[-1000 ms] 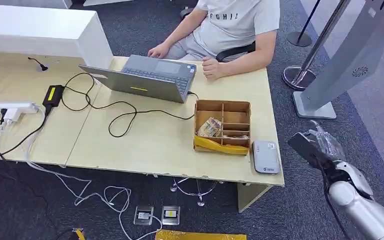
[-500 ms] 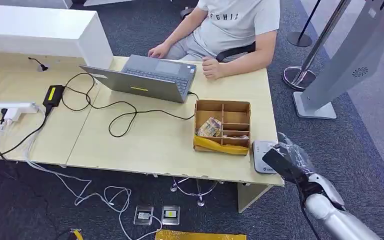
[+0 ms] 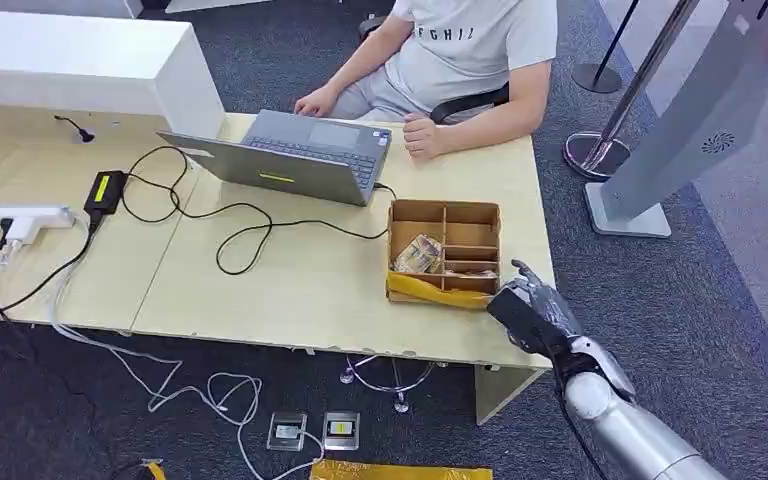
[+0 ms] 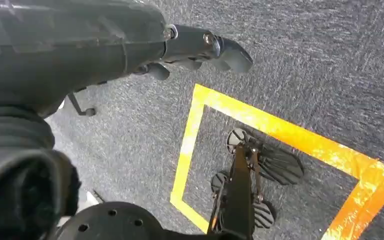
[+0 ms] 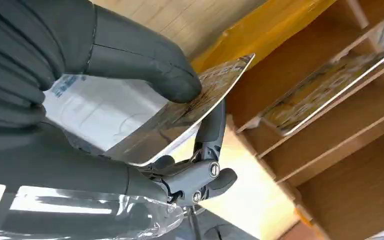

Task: Pass the card to the sensor for recognition and then transmit it.

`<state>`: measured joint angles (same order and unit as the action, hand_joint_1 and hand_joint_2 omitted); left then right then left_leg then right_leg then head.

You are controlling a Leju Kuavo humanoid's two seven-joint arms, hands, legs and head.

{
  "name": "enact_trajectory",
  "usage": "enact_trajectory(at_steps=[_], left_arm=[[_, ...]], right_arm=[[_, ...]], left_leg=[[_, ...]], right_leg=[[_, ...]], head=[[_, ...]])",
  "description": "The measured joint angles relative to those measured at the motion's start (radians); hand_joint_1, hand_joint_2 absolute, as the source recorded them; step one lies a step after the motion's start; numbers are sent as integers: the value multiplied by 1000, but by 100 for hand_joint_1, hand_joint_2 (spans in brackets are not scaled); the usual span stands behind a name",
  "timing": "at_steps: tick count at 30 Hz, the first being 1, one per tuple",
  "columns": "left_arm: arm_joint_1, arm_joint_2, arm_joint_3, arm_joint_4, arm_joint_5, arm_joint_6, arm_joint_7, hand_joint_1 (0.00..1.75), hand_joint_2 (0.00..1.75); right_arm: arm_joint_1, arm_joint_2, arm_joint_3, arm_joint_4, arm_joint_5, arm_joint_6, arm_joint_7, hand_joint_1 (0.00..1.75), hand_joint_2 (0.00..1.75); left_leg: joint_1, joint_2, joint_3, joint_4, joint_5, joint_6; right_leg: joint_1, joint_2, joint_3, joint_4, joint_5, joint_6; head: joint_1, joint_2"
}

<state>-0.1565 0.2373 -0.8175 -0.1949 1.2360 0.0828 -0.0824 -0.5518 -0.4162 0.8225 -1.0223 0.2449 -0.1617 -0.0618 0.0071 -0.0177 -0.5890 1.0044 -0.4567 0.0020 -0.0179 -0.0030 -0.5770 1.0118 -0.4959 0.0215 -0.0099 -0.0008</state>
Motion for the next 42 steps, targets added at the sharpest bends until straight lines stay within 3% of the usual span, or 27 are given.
enact_trajectory(at_steps=[11, 28, 42], left_arm=[[4, -2, 14, 0, 5, 23, 18, 0, 0], [11, 1, 14, 1, 10, 23, 39, 0, 0], [11, 1, 14, 1, 7, 23, 42, 0, 0]], right_arm=[[-37, 46, 9, 76, -27, 11, -13, 175, 175], [-125, -60, -95, 130, -80, -16, -54, 175, 175], [-122, -92, -156, 144, -61, -11, -62, 175, 175]], left_leg=[[0, 0, 0, 0, 0, 0], [0, 0, 0, 0, 0, 0], [0, 0, 0, 0, 0, 0]], right_leg=[[0, 0, 0, 0, 0, 0], [0, 0, 0, 0, 0, 0], [0, 0, 0, 0, 0, 0]], head=[[0, 0], [0, 0], [0, 0]])
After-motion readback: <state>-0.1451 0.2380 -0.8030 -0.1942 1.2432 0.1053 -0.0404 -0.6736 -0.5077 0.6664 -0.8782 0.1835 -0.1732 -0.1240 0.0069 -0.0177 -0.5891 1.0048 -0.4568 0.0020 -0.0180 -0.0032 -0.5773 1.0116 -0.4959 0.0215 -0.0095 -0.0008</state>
